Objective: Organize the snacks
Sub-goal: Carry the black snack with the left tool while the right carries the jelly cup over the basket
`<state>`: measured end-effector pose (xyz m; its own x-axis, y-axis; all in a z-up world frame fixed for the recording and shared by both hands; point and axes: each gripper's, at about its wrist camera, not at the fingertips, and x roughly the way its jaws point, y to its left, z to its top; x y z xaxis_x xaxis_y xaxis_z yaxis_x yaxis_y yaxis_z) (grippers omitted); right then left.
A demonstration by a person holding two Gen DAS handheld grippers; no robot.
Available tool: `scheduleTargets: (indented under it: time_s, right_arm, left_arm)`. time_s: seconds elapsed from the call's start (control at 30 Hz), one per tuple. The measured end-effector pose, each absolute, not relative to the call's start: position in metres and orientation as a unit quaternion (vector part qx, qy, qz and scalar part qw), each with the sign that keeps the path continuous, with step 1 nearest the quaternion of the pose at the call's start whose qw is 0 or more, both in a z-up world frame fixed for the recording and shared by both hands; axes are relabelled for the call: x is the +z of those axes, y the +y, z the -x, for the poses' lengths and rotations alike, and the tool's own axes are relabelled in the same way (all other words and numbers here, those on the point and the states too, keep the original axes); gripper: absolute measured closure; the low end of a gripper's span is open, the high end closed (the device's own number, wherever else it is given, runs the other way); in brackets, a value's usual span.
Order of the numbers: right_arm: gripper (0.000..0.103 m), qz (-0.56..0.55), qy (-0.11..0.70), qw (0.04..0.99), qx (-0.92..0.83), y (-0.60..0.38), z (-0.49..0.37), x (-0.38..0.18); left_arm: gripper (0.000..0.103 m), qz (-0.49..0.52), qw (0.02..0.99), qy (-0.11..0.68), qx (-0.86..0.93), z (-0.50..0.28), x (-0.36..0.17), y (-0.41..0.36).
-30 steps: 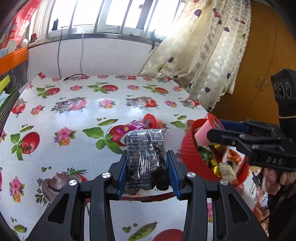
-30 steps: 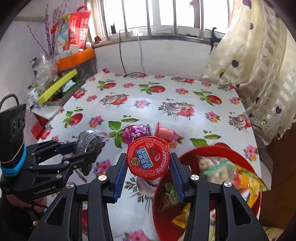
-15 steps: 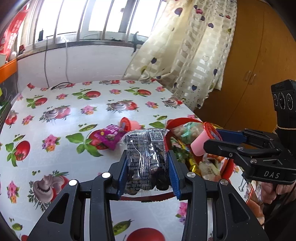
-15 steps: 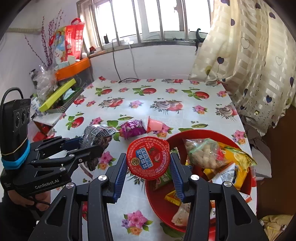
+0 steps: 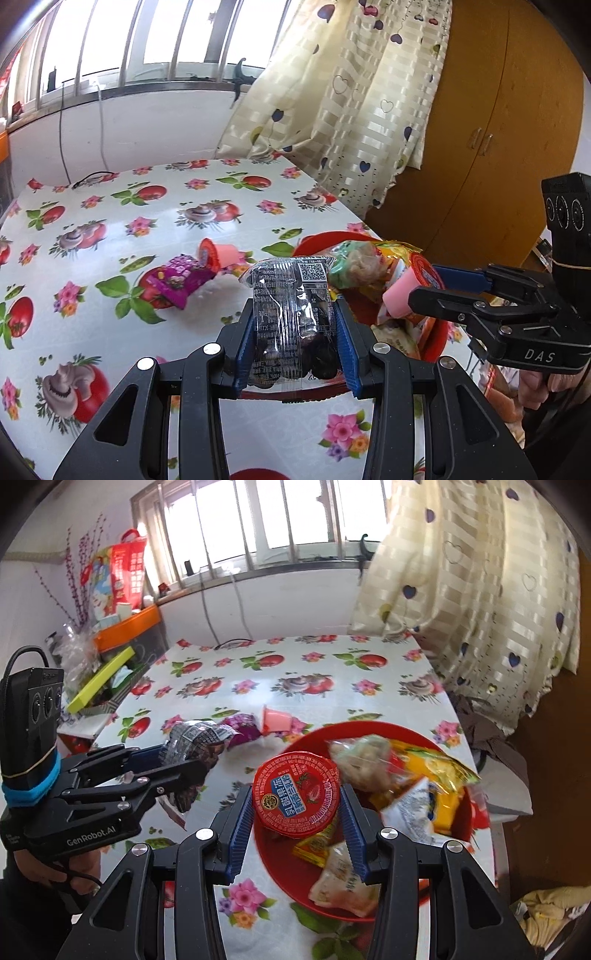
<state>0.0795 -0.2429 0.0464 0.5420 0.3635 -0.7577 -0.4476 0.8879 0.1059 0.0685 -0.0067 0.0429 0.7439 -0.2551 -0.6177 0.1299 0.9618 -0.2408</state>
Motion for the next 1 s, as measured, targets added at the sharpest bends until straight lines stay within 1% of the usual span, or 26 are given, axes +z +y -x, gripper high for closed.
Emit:
scheduleTargets:
  time_s: [0.57, 1.0]
  right_arm:
    - [0.061, 0.033, 0.435, 0.875, 0.208, -0.273, -0.078, 0.036]
    - [0.06, 0.032, 0.475, 0.856, 0.204, -0.284, -0.074, 0.011]
  left_arm:
    - [0.062, 0.083, 0.922, 0.35, -0.142, -0.084, 0.039, -0.037]
    - [0.062, 0.073, 0.908, 0.37, -0.183, -0.102, 0.02, -0.071]
